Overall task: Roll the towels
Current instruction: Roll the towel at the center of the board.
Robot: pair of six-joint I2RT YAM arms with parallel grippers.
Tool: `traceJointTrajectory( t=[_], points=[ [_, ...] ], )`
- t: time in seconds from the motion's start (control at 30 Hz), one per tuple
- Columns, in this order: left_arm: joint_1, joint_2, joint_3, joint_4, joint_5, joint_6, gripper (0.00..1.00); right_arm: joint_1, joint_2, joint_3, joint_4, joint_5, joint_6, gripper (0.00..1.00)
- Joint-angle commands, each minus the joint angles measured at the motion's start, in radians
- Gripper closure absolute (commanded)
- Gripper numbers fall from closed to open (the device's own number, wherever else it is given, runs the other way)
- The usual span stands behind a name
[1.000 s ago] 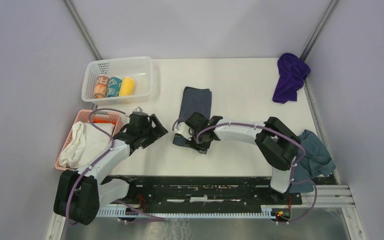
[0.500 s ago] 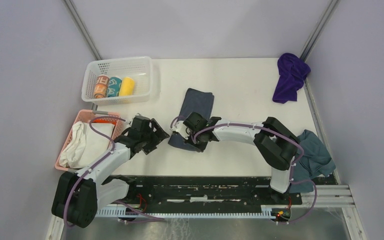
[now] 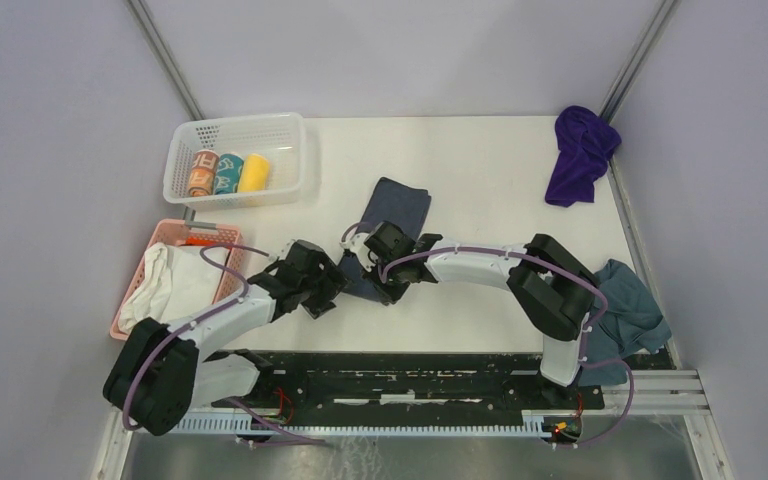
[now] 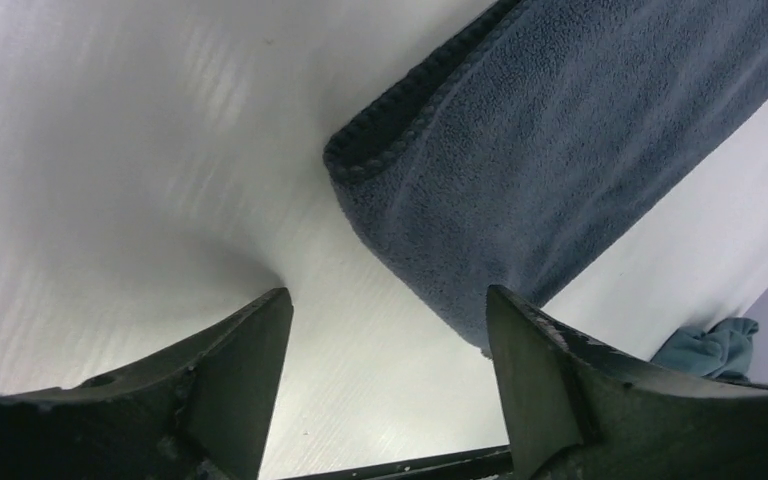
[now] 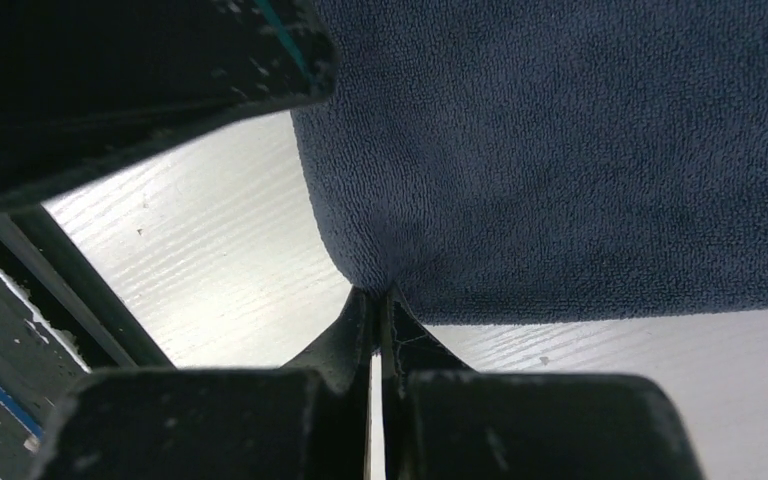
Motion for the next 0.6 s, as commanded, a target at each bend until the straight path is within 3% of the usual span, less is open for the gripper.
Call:
traceJointTrajectory(
  t=[0.0, 0.23, 0.57],
  points=[
    [-0.029, 0.079, 0.032, 0.089, -0.036, -0.082, 0.25, 0.005, -0.008, 0.007, 0.052, -0.019, 0.041, 0.99],
    [-0.066, 0.156, 0.051, 0.11, -0.062, -0.113, 0.34, 0.005, -0.013, 0.003, 0.075, -0.038, 0.07, 0.99],
    [-0.063, 0.143, 0.058, 0.016, -0.2, -0.102, 0.47, -0.011, -0.049, -0.065, 0.11, -0.054, 0.1, 0.99]
  ],
)
